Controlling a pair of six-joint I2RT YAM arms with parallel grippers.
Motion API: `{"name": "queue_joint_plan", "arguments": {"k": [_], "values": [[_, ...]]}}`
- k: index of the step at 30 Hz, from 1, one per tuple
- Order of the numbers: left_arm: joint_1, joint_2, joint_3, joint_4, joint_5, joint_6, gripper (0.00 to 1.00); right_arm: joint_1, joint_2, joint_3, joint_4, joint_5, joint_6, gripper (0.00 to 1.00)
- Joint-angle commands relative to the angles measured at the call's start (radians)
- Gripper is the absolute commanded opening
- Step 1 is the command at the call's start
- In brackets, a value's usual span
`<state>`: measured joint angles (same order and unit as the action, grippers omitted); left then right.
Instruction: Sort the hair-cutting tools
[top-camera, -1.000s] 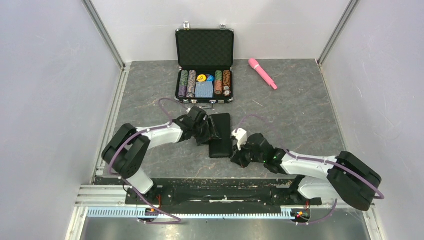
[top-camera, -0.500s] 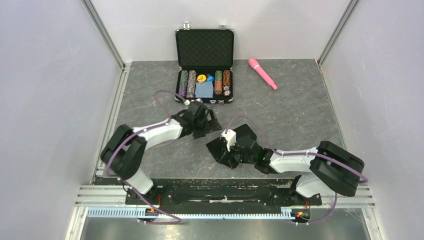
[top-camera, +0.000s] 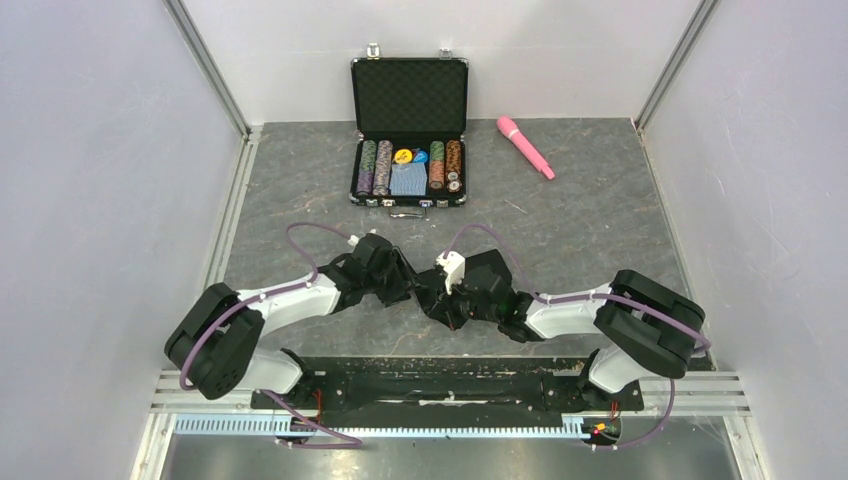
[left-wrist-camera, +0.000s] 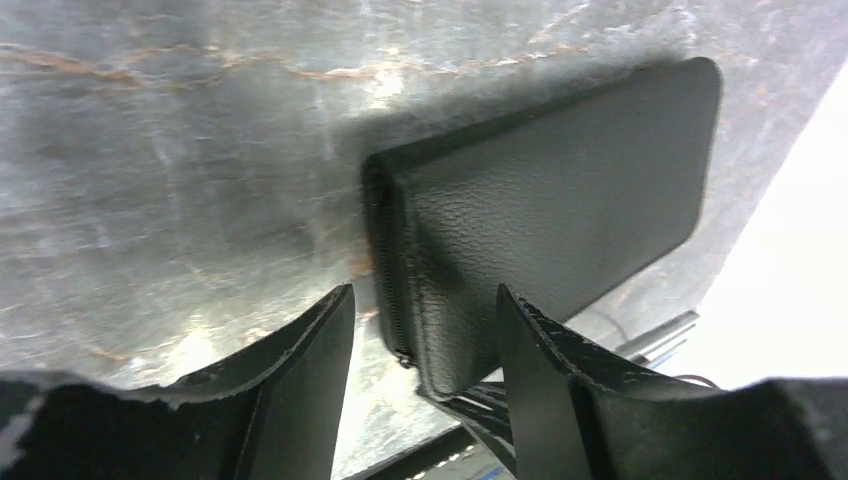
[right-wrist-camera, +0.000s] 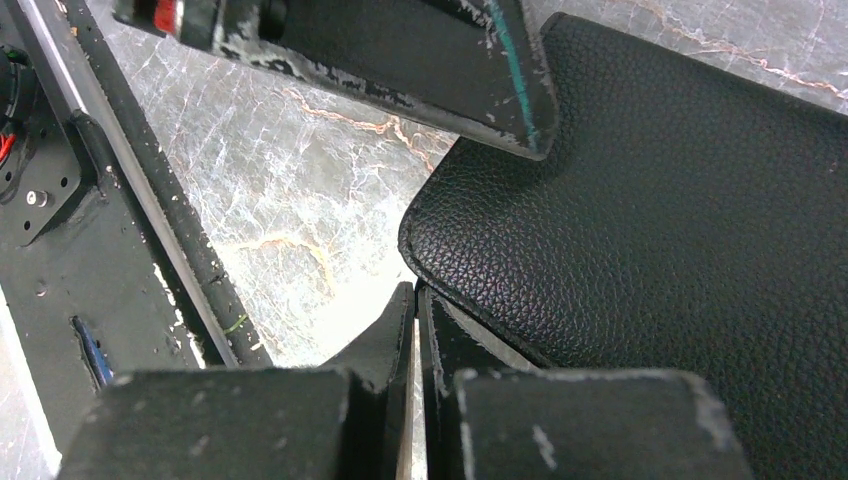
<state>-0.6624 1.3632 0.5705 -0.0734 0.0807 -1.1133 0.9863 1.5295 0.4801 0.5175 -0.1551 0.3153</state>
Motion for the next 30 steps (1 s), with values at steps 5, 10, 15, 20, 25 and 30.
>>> {"name": "queue_joint_plan", "arguments": {"k": [5, 10, 15, 20, 25, 30], "values": [[-0.013, 0.026, 0.002, 0.161, 0.054, -0.08, 0.42, 0.002, 0.006, 0.028, 0.068, 0.02, 0.017, 0.0], [-0.018, 0.039, 0.003, 0.161, 0.063, -0.085, 0.24, 0.002, 0.003, 0.026, 0.069, 0.019, 0.019, 0.0], [-0.019, 0.016, -0.014, 0.161, 0.031, -0.098, 0.03, 0.001, -0.011, 0.02, 0.043, 0.022, 0.009, 0.0], [0.0, 0.006, -0.014, 0.139, 0.001, -0.089, 0.02, -0.001, -0.075, -0.02, -0.03, 0.112, -0.03, 0.0], [0.038, 0.015, 0.005, 0.105, -0.002, -0.059, 0.02, -0.025, -0.184, -0.096, -0.117, 0.228, -0.067, 0.0], [0.068, 0.019, 0.007, 0.085, 0.0, -0.039, 0.02, -0.057, -0.288, -0.158, -0.201, 0.354, -0.112, 0.0]]}}
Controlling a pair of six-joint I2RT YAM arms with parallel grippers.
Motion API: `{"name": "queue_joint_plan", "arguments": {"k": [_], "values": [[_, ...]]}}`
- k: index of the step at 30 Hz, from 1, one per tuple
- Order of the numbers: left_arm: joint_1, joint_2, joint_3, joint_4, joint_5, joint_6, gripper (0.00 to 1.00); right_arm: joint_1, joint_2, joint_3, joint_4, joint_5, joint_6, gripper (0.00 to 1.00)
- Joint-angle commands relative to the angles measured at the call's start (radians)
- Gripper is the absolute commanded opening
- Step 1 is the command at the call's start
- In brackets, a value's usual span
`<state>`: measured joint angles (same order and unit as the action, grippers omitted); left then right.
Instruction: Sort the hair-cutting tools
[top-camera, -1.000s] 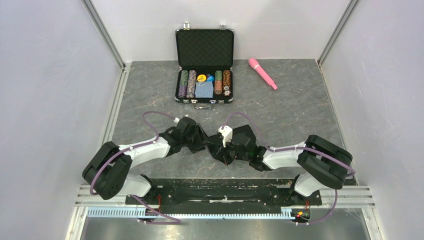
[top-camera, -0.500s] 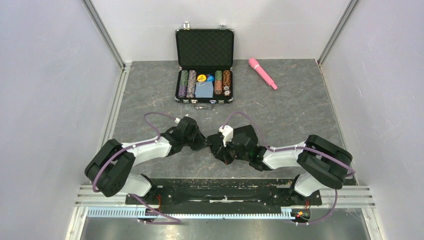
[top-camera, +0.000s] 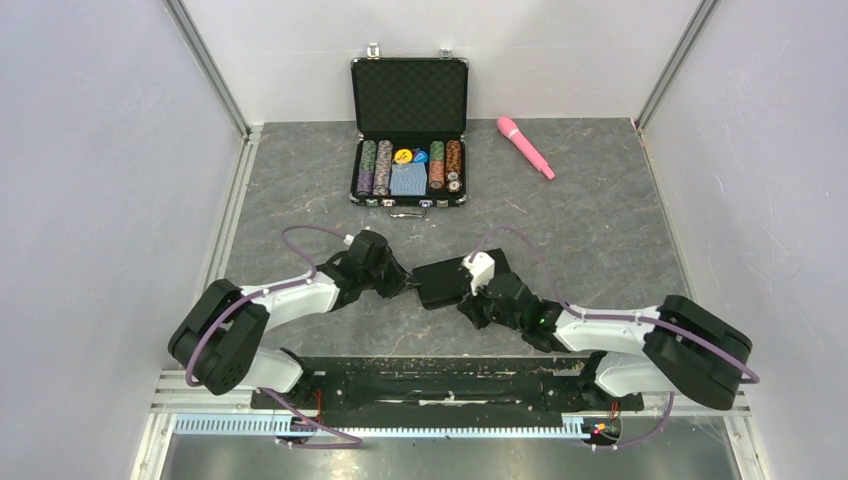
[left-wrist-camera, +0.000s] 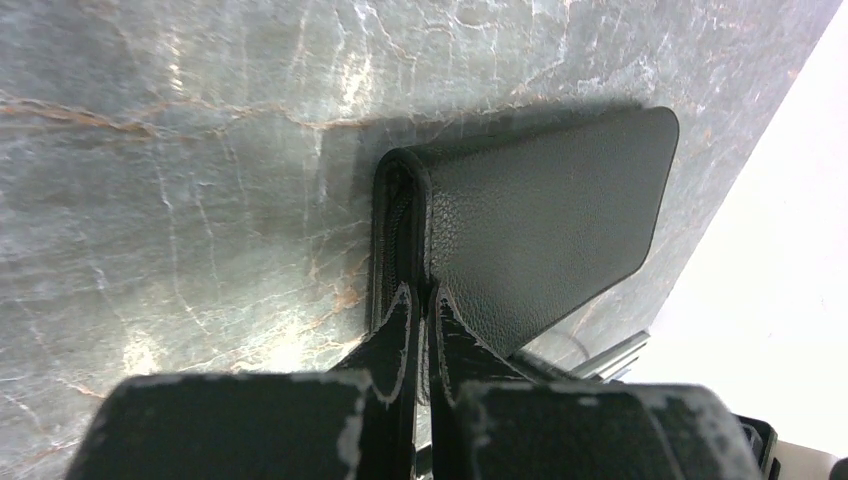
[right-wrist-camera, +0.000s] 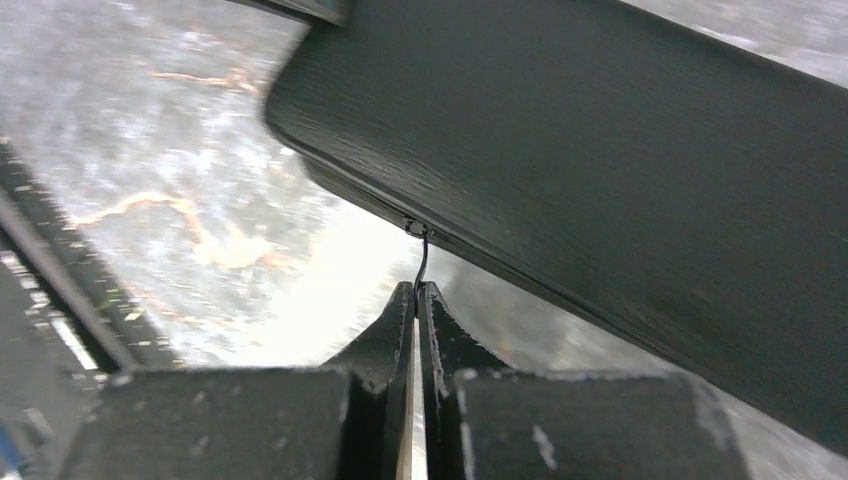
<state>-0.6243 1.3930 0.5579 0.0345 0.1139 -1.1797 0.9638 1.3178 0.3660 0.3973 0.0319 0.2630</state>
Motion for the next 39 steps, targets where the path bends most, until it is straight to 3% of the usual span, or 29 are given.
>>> {"name": "queue_joint_plan", "arguments": {"k": [1, 6, 11, 19, 22, 24, 25, 29, 33, 39], "values": [[0.034, -0.009, 0.02, -0.025, -0.034, 0.034, 0.02, -0.045, -0.089, -0.05, -0.098, 0.191, -0.065, 0.0], [0.053, -0.011, 0.031, -0.064, -0.039, 0.064, 0.02, -0.131, -0.124, -0.069, -0.149, 0.211, -0.069, 0.0], [0.068, 0.047, 0.112, -0.14, -0.06, 0.15, 0.02, -0.141, -0.131, -0.067, -0.136, 0.198, -0.088, 0.0], [0.087, 0.24, 0.367, -0.232, -0.11, 0.253, 0.14, -0.115, -0.079, 0.006, -0.077, -0.029, -0.085, 0.0], [0.087, 0.246, 0.406, -0.223, -0.17, 0.248, 0.31, -0.073, -0.047, 0.052, -0.067, -0.08, -0.067, 0.0], [0.089, 0.2, 0.378, -0.2, -0.213, 0.234, 0.63, -0.058, -0.029, 0.068, -0.034, -0.105, -0.042, 0.0], [0.089, 0.168, 0.354, -0.191, -0.232, 0.226, 0.73, -0.055, -0.018, 0.072, -0.014, -0.116, -0.026, 0.0], [0.088, 0.036, 0.259, -0.198, -0.254, 0.205, 0.94, -0.053, 0.044, 0.098, 0.065, -0.151, 0.026, 0.0], [0.084, -0.076, 0.162, -0.199, -0.184, 0.165, 0.94, -0.052, 0.119, 0.142, 0.107, -0.17, 0.046, 0.0], [-0.005, -0.093, 0.069, -0.086, -0.078, 0.045, 0.84, -0.051, 0.19, 0.182, 0.145, -0.18, 0.082, 0.0]]}}
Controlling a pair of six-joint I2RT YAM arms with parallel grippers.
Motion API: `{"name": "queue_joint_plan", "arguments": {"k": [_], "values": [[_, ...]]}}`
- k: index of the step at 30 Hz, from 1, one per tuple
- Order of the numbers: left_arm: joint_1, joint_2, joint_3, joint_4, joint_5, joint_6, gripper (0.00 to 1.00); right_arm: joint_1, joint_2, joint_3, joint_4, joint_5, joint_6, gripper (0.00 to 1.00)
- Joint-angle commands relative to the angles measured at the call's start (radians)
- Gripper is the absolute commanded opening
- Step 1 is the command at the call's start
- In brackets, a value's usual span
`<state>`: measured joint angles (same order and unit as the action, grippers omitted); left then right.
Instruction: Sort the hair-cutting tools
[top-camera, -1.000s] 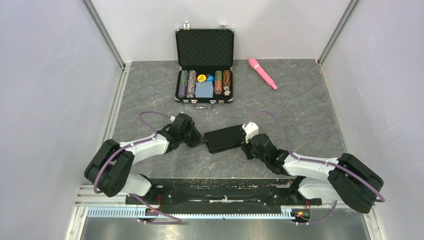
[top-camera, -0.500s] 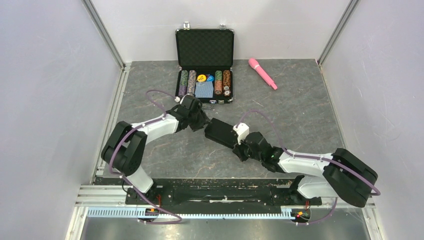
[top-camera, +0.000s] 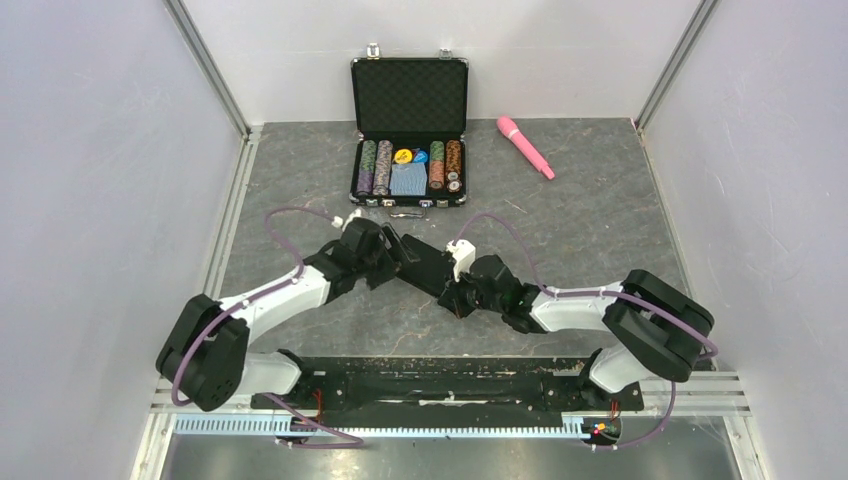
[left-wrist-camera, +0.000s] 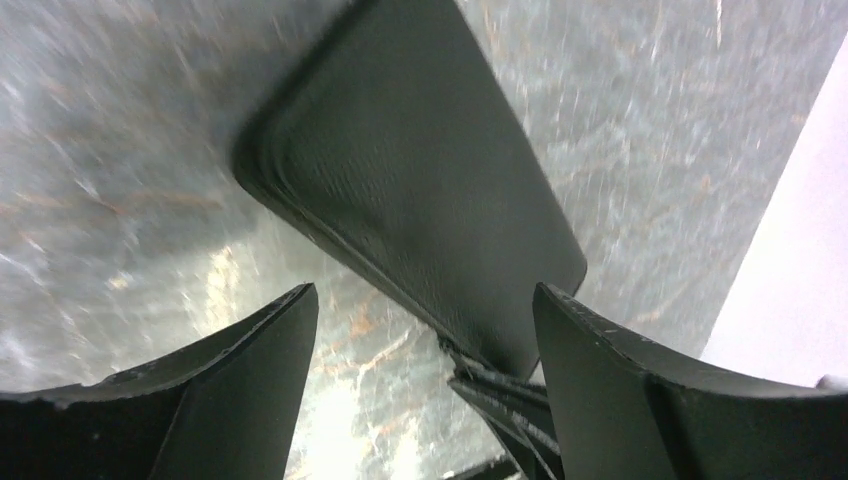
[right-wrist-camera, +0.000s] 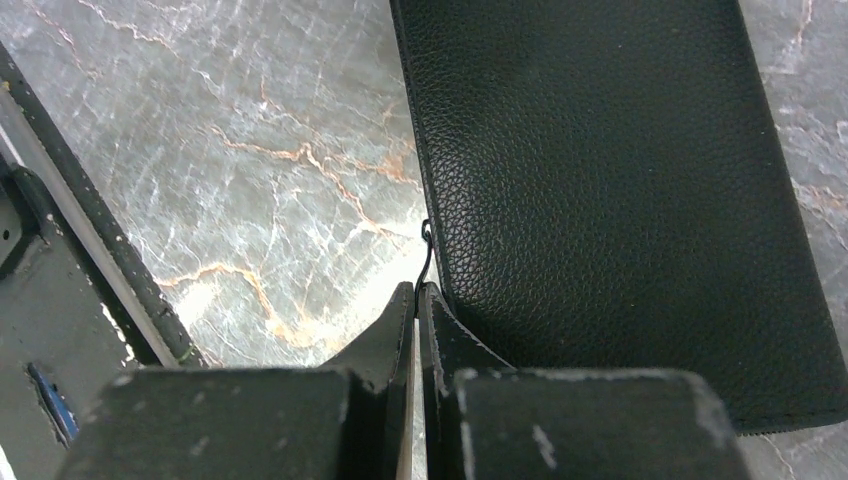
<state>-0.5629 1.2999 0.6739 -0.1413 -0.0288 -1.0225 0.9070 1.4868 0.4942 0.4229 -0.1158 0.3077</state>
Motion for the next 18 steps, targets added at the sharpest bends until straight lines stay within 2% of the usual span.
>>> {"name": "queue_joint_plan", "arguments": {"k": [1, 8, 18], "values": [[-0.09, 0.005, -0.054, 0.109, 0.057, -0.13, 0.82, 0.006, 0.025, 0.058, 0.12, -0.029, 0.043, 0.0], [-0.133, 0.111, -0.068, 0.216, 0.051, -0.204, 0.67, 0.008, 0.031, 0.057, 0.12, -0.021, 0.053, 0.0], [-0.137, 0.148, -0.067, 0.243, -0.003, -0.229, 0.09, 0.014, -0.024, -0.024, 0.102, -0.013, 0.05, 0.0]]}}
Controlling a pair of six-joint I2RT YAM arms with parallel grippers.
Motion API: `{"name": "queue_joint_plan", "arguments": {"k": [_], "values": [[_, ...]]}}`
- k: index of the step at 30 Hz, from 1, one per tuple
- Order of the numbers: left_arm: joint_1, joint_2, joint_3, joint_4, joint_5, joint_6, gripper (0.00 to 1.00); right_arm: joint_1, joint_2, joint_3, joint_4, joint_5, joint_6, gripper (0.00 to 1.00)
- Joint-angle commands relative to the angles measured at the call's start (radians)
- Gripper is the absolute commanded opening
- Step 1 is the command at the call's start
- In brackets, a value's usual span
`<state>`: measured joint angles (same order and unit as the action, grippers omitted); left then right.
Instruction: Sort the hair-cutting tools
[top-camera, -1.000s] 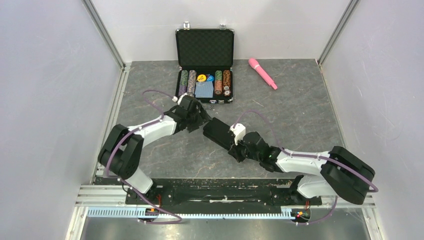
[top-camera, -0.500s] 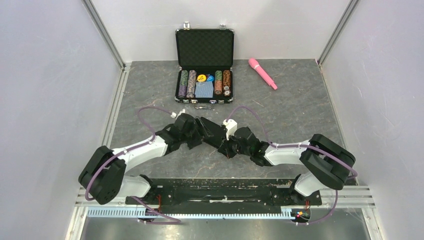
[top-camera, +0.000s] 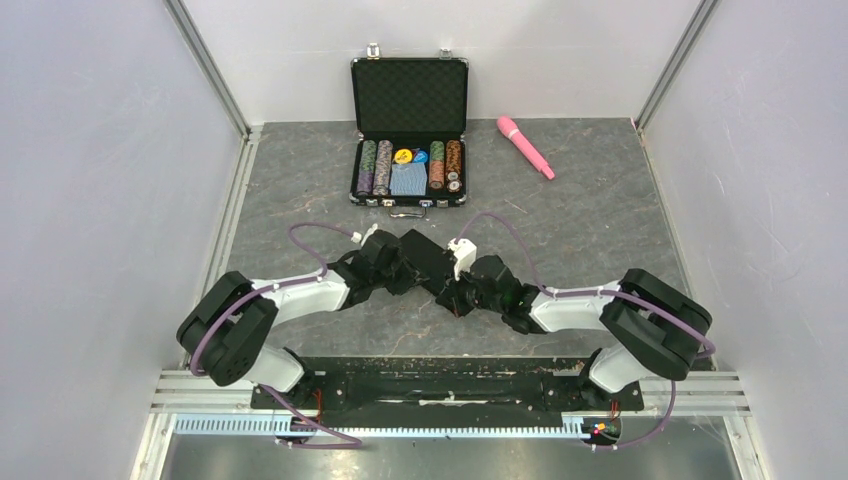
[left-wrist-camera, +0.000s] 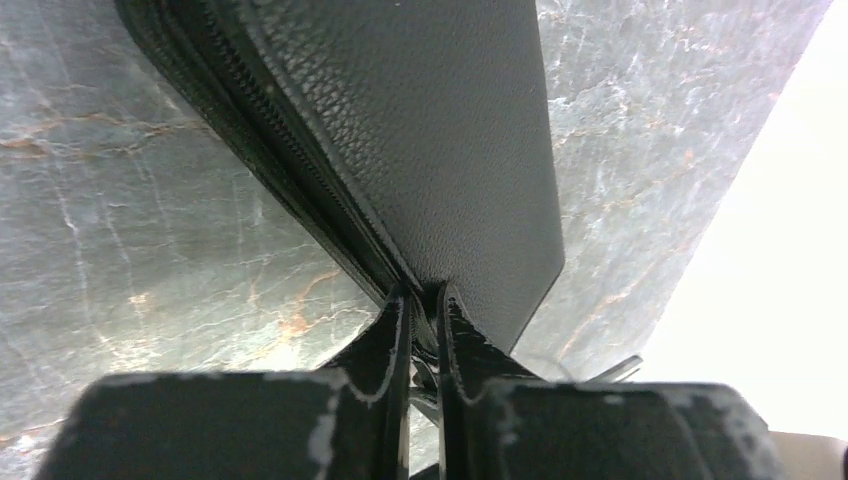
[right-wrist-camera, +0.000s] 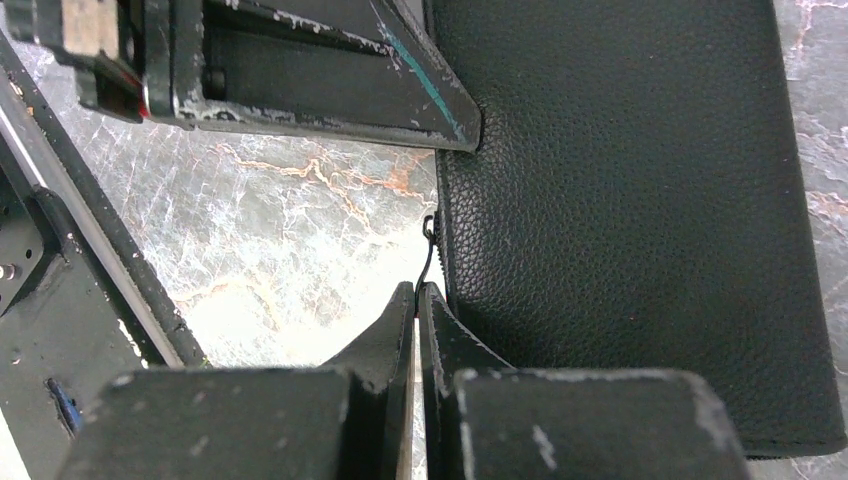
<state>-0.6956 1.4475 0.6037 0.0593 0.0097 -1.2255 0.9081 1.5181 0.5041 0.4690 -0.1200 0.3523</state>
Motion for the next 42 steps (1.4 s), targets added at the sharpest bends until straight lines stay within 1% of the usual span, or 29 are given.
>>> {"name": "queue_joint_plan", "arguments": {"k": [1, 2, 3, 9, 13, 15, 18, 21, 22, 23, 25, 27, 28, 29, 32, 34, 36, 37, 39, 42], "values": [[-0.001, -0.003, 0.005, 0.028, -0.048, -0.021, 0.05, 0.012, -0.066, -0.047, 0.046, 0.0, 0.0, 0.0], [0.002, -0.008, 0.004, 0.017, -0.054, -0.017, 0.02, 0.012, -0.087, -0.063, 0.034, 0.014, -0.006, 0.0], [0.008, -0.015, 0.001, 0.01, -0.058, -0.011, 0.02, 0.012, -0.105, -0.079, 0.012, 0.038, -0.016, 0.0], [0.068, -0.058, -0.016, -0.032, -0.079, 0.025, 0.02, 0.004, -0.248, -0.187, -0.101, 0.186, -0.072, 0.0], [0.106, -0.069, -0.009, -0.053, -0.075, 0.051, 0.02, -0.03, -0.349, -0.241, -0.19, 0.264, -0.102, 0.0], [0.116, -0.067, 0.0, -0.095, -0.076, 0.061, 0.02, -0.052, -0.388, -0.264, -0.216, 0.308, -0.107, 0.0], [0.12, -0.044, 0.027, -0.121, -0.071, 0.087, 0.02, -0.067, -0.404, -0.266, -0.24, 0.315, -0.124, 0.0], [0.12, 0.015, 0.087, -0.143, -0.033, 0.142, 0.04, -0.064, -0.389, -0.24, -0.225, 0.232, -0.139, 0.0], [0.119, 0.039, 0.115, -0.149, -0.019, 0.157, 0.06, -0.058, -0.383, -0.233, -0.209, 0.197, -0.143, 0.0], [0.119, 0.075, 0.143, -0.15, -0.014, 0.172, 0.1, -0.048, -0.372, -0.222, -0.195, 0.172, -0.147, 0.0], [0.117, 0.134, 0.199, -0.153, 0.045, 0.191, 0.16, -0.015, -0.347, -0.19, -0.171, 0.124, -0.159, 0.0], [0.108, 0.182, 0.245, -0.147, 0.056, 0.192, 0.21, 0.019, -0.319, -0.153, -0.149, 0.065, -0.162, 0.0], [0.1, 0.196, 0.269, -0.143, 0.056, 0.195, 0.26, 0.031, -0.307, -0.14, -0.128, 0.05, -0.155, 0.0], [0.097, 0.212, 0.289, -0.142, 0.061, 0.2, 0.32, 0.043, -0.296, -0.135, -0.097, 0.034, -0.139, 0.0], [0.095, 0.218, 0.327, -0.138, 0.08, 0.213, 0.57, 0.053, -0.253, -0.12, -0.005, -0.007, -0.083, 0.0], [0.095, 0.177, 0.318, -0.141, 0.053, 0.224, 0.72, 0.056, -0.212, -0.098, 0.023, -0.003, -0.066, 0.0], [0.096, 0.113, 0.29, -0.165, 0.008, 0.24, 0.83, 0.056, -0.175, -0.068, 0.027, 0.006, -0.06, 0.0], [0.096, 0.082, 0.273, -0.181, -0.005, 0.25, 0.85, 0.057, -0.161, -0.056, 0.033, 0.008, -0.054, 0.0], [0.096, 0.008, 0.232, -0.215, -0.044, 0.26, 0.86, 0.058, -0.131, -0.035, 0.05, 0.008, -0.042, 0.0], [0.094, -0.066, 0.157, -0.232, -0.016, 0.25, 0.86, 0.057, -0.081, -0.003, 0.066, 0.005, -0.022, 0.0]]}}
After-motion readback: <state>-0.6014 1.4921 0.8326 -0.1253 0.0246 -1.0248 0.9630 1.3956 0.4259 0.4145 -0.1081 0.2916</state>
